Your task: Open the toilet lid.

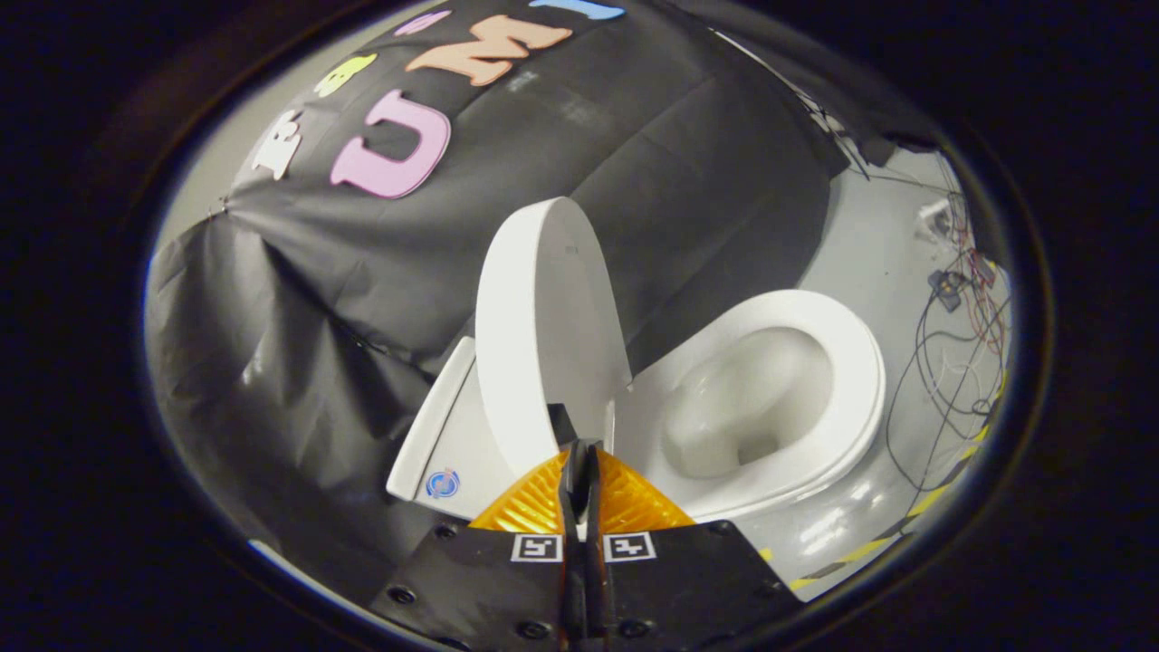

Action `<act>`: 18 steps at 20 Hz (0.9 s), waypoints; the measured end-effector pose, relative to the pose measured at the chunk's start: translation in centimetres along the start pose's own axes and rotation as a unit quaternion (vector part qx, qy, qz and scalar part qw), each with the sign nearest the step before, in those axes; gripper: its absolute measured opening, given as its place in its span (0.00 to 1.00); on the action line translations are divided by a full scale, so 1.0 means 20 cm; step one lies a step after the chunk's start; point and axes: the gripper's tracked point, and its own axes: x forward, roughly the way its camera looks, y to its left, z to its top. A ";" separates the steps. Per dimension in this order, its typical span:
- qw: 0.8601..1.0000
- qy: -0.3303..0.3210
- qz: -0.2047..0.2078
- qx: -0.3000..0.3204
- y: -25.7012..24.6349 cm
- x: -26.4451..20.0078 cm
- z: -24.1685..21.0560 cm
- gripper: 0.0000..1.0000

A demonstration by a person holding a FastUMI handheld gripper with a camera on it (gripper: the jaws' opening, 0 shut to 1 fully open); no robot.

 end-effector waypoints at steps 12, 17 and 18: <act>0.992 -0.045 -0.017 -0.119 0.27 0.08 0.00 0.02; 0.984 -0.056 -0.033 -0.167 0.34 0.12 -0.01 0.02; 0.983 -0.060 -0.040 -0.171 0.35 0.12 0.00 0.02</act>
